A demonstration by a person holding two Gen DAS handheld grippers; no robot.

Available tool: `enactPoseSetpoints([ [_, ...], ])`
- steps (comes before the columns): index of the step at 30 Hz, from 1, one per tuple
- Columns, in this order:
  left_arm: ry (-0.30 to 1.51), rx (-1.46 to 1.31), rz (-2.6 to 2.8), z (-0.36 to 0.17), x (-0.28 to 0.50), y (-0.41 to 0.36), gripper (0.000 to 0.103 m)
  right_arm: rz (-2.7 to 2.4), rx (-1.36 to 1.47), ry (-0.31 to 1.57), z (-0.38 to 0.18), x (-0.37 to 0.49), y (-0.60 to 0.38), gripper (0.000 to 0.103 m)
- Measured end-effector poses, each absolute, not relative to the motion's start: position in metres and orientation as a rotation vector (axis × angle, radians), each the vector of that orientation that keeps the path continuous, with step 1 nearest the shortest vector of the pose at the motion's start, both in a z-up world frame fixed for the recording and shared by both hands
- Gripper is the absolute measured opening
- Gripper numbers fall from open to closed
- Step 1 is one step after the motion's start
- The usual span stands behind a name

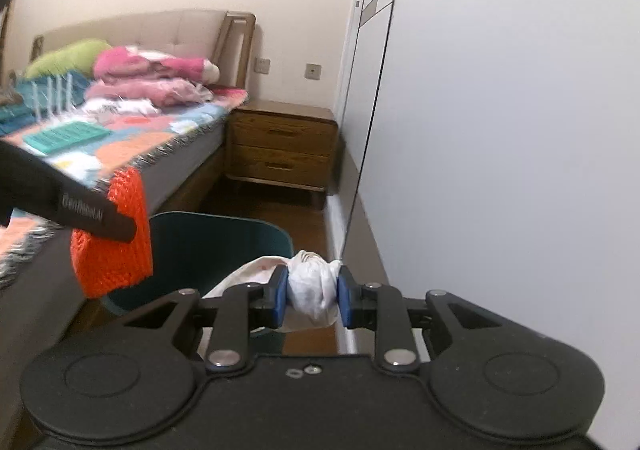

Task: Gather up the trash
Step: 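Carry the orange mesh and white tissue over the green wastebasket with both tools, then open the left tool over the wastebasket while the right tool releases the tissue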

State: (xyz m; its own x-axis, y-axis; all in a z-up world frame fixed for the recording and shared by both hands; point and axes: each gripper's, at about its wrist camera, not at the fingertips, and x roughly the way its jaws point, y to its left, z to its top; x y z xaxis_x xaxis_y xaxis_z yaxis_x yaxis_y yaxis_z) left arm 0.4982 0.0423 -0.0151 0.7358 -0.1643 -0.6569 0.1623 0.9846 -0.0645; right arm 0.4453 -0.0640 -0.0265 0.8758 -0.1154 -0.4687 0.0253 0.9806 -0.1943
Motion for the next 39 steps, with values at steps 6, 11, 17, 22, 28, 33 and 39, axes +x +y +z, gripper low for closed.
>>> enactPoseSetpoints([
  [6,0.757,-0.005,-0.206,-0.052,0.545,0.05,0.012,-0.098,-0.29,0.538,-0.055,0.492,-0.034,0.025],
  [11,0.801,0.023,-0.232,-0.083,0.569,0.046,0.012,-0.073,-0.377,0.61,-0.086,0.516,-0.014,0.025],
  [17,0.873,0.047,-0.256,-0.114,0.586,0.04,0.012,-0.022,-0.408,0.701,-0.108,0.527,-0.007,0.026],
  [22,0.907,0.069,-0.261,-0.128,0.59,0.037,0.012,0.022,-0.417,0.73,-0.116,0.533,-0.004,0.03],
  [28,0.939,0.06,-0.258,-0.133,0.59,0.035,0.014,0.059,-0.405,0.736,-0.117,0.524,-0.007,0.05],
  [33,0.902,0.085,-0.238,-0.121,0.574,0.031,0.035,0.063,-0.377,0.712,-0.104,0.508,-0.015,0.056],
  [39,0.843,0.093,-0.201,-0.103,0.549,0.027,0.059,0.069,-0.329,0.675,-0.083,0.482,-0.03,0.062],
])
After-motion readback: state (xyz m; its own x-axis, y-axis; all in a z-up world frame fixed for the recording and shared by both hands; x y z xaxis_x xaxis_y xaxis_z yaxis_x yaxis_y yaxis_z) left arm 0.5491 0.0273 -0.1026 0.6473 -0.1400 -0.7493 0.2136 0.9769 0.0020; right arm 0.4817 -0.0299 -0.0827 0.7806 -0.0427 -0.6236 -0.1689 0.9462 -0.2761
